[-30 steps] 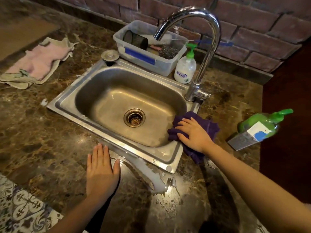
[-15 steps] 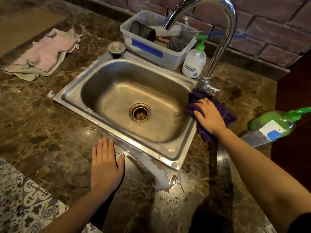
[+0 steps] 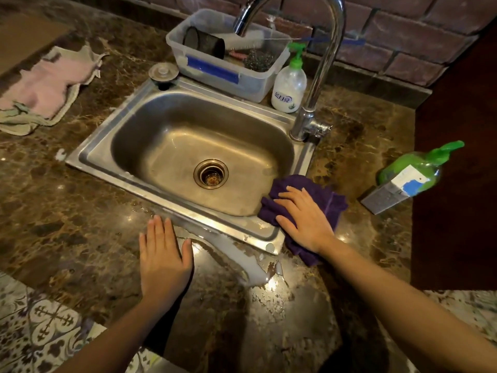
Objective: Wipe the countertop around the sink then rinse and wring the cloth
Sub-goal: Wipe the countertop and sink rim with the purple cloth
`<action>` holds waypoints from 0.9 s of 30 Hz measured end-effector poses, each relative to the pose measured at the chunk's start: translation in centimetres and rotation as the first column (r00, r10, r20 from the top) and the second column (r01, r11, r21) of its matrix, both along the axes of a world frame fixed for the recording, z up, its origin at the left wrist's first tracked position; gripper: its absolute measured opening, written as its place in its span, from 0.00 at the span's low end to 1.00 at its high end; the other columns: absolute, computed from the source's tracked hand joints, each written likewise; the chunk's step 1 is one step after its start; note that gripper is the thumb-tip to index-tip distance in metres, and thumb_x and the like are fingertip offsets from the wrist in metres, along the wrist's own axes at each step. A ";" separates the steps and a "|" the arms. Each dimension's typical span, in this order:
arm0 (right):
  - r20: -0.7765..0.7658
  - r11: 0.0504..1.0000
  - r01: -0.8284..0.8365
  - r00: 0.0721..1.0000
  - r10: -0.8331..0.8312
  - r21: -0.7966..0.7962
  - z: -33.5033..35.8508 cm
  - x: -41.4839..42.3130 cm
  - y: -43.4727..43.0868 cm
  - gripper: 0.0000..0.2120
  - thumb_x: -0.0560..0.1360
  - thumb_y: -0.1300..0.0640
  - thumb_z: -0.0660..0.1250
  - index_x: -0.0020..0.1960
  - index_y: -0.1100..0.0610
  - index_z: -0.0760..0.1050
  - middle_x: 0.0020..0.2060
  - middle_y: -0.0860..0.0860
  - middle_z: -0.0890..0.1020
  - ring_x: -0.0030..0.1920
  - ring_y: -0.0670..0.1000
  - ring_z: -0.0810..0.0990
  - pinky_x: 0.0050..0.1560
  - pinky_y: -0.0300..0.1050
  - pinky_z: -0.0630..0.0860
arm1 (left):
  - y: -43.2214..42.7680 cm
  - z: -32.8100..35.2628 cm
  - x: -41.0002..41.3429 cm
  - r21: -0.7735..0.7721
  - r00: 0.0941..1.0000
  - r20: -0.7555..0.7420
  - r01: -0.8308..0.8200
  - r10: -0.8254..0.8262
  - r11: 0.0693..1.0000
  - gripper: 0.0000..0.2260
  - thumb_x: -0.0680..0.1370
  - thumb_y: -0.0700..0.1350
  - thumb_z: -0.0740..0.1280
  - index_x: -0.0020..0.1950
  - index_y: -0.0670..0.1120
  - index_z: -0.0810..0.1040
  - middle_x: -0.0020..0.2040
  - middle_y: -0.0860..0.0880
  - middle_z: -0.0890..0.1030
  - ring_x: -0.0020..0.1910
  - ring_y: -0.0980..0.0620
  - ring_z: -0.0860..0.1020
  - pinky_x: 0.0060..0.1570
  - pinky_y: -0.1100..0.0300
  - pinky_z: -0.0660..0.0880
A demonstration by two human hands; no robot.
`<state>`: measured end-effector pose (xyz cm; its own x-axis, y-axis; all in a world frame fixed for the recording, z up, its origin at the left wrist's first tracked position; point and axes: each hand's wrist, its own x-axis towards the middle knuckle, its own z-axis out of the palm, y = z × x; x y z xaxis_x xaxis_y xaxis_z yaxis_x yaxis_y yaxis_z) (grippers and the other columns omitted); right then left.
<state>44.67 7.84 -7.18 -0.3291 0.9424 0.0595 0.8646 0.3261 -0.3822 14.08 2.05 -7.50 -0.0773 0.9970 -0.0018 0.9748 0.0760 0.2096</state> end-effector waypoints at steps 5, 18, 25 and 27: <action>-0.032 0.999 0.040 0.999 -0.039 0.012 -0.1 -2.3 -3.5 0.23 0.77 0.44 0.55 0.62 0.57 0.74 0.59 0.53 0.77 0.69 0.54 0.67 0.74 0.50 0.51 | 0.3 -0.1 -0.2 -0.037 1.000 0.026 0.000 0.001 0.999 0.31 0.78 0.56 0.46 0.75 0.37 0.54 0.77 0.38 0.55 0.76 0.44 0.50 0.75 0.47 0.45; -0.019 0.875 0.479 0.878 -0.479 0.066 -0.6 -11.5 -9.1 0.24 0.77 0.42 0.53 0.65 0.56 0.72 0.60 0.53 0.76 0.67 0.55 0.68 0.73 0.54 0.55 | 0.4 0.6 -4.2 -0.082 0.892 0.435 0.173 -0.121 0.981 0.28 0.80 0.54 0.52 0.77 0.45 0.50 0.78 0.47 0.46 0.75 0.54 0.41 0.73 0.52 0.40; 0.055 0.678 0.729 0.676 -0.735 0.099 -0.4 -17.1 -8.1 0.27 0.76 0.43 0.51 0.64 0.59 0.72 0.59 0.58 0.76 0.65 0.59 0.70 0.72 0.59 0.55 | 2.1 0.5 -12.6 -0.046 0.923 0.220 0.332 -0.315 0.942 0.32 0.78 0.61 0.47 0.76 0.43 0.51 0.78 0.46 0.48 0.76 0.52 0.43 0.74 0.49 0.44; 0.064 0.641 0.761 0.638 -0.768 0.100 -0.4 -18.2 -7.6 0.27 0.76 0.43 0.52 0.64 0.60 0.72 0.59 0.59 0.76 0.65 0.60 0.70 0.72 0.59 0.56 | 2.3 0.3 -13.6 -0.074 0.926 0.117 0.368 -0.359 0.927 0.36 0.76 0.64 0.41 0.76 0.42 0.50 0.77 0.43 0.49 0.76 0.50 0.44 0.74 0.50 0.43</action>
<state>26.44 0.24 -7.60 0.5004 0.8556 0.1322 0.8446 -0.4489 -0.2918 0.46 4.36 -7.22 0.2957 0.9515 -0.0846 0.9136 -0.2559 0.3161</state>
